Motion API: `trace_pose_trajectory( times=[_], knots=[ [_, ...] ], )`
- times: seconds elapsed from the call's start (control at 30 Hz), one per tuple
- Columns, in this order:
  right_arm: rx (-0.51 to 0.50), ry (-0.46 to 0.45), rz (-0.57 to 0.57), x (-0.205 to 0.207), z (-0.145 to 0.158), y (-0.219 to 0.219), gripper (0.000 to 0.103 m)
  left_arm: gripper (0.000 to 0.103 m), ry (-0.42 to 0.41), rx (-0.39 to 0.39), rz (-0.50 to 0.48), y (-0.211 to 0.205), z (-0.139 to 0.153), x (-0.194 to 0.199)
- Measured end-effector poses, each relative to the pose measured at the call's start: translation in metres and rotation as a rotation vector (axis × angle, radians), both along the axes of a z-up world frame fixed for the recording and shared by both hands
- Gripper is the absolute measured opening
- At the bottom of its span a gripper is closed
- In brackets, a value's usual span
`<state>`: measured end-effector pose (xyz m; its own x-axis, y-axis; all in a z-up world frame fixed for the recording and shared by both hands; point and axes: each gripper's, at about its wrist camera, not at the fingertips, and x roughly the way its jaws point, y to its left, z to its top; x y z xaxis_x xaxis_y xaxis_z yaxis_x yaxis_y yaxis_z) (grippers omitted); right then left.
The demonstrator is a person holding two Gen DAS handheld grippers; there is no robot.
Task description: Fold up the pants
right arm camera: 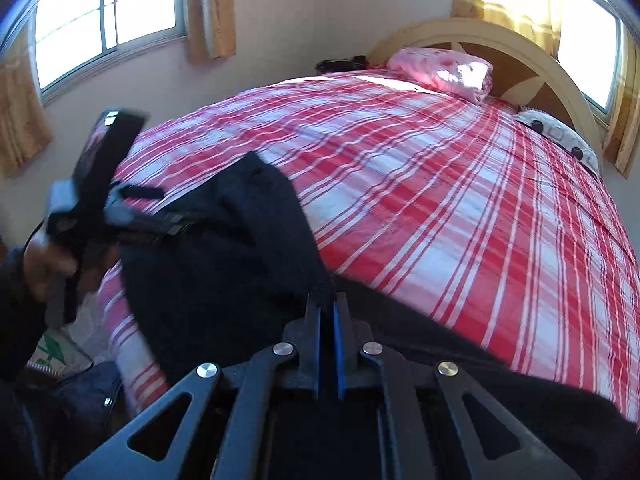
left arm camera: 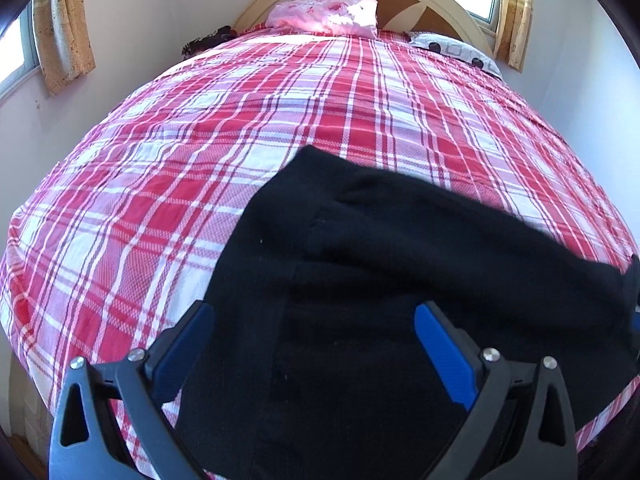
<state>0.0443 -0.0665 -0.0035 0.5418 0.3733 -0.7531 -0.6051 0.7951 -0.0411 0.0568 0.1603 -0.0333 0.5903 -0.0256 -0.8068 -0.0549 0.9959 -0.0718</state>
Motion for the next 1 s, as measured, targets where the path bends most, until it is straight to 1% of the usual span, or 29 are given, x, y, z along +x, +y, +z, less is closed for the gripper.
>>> trace_pose_trajectory(
  times=[0.07,0.17,0.23,0.3,0.33,0.37,0.4,0.43,0.47,0.53,0.57,0.63,0.67,0.7,0.77,0.8,0.87,0.9,0.97,1.0],
  knots=[
    [0.013,0.018,0.02,-0.025,-0.011,0.0,0.006,0.103,-0.004,-0.003,0.004,0.003,0.002,-0.006],
    [0.037,0.06,0.039,-0.058,-0.041,0.004,0.006,0.103,-0.023,0.004,0.005,0.005,0.009,-0.014],
    [0.048,0.113,0.03,-0.067,-0.061,0.005,0.01,0.103,-0.037,0.02,0.006,0.006,0.013,-0.02],
    [0.051,0.138,-0.013,-0.071,-0.076,0.005,0.01,0.103,-0.049,0.037,0.012,0.01,0.017,-0.024],
    [0.078,0.143,-0.033,-0.071,-0.076,0.002,0.017,0.103,-0.052,0.039,0.018,0.013,0.019,-0.027],
    [0.137,0.174,-0.044,-0.068,-0.074,-0.003,0.033,0.103,-0.054,0.042,0.024,0.016,0.019,-0.029],
    [0.188,0.213,-0.042,-0.064,-0.07,-0.006,0.043,0.103,-0.056,0.042,0.031,0.02,0.02,-0.031],
    [0.223,0.235,-0.035,-0.061,-0.065,-0.007,0.058,0.103,-0.059,0.041,0.038,0.024,0.021,-0.034],
    [0.241,0.233,-0.028,-0.059,-0.059,-0.008,0.061,0.103,-0.061,0.043,0.042,0.027,0.021,-0.037],
    [0.295,0.21,-0.001,-0.055,-0.041,-0.007,0.061,0.103,-0.067,0.058,0.055,0.033,0.022,-0.042],
    [0.341,0.207,0.01,-0.05,-0.031,-0.006,0.062,0.103,-0.072,0.068,0.062,0.036,0.023,-0.044],
    [0.431,0.205,-0.004,-0.027,-0.013,-0.002,0.064,0.103,-0.079,0.077,0.079,0.043,0.025,-0.046],
    [0.472,0.207,-0.015,-0.016,-0.008,0.001,0.067,0.103,-0.082,0.075,0.089,0.047,0.027,-0.047],
    [0.518,0.215,-0.041,0.004,-0.005,0.005,0.067,0.103,-0.085,0.07,0.095,0.05,0.028,-0.048],
    [0.582,0.265,-0.111,0.046,-0.011,0.016,0.067,0.103,-0.093,0.062,0.104,0.059,0.03,-0.053],
    [0.598,0.318,-0.139,0.07,-0.02,0.026,0.067,0.103,-0.096,0.065,0.109,0.063,0.031,-0.056],
    [0.597,0.405,-0.172,0.11,-0.043,0.049,0.067,0.103,-0.102,0.077,0.125,0.073,0.033,-0.063],
    [0.571,0.437,-0.188,0.124,-0.055,0.06,0.067,0.103,-0.103,0.082,0.135,0.079,0.033,-0.066],
    [0.502,0.479,-0.216,0.143,-0.075,0.08,0.067,0.103,-0.109,0.096,0.162,0.094,0.032,-0.074],
    [0.502,0.507,-0.204,0.147,-0.083,0.087,0.067,0.103,-0.109,0.104,0.175,0.1,0.032,-0.076]
  ],
)
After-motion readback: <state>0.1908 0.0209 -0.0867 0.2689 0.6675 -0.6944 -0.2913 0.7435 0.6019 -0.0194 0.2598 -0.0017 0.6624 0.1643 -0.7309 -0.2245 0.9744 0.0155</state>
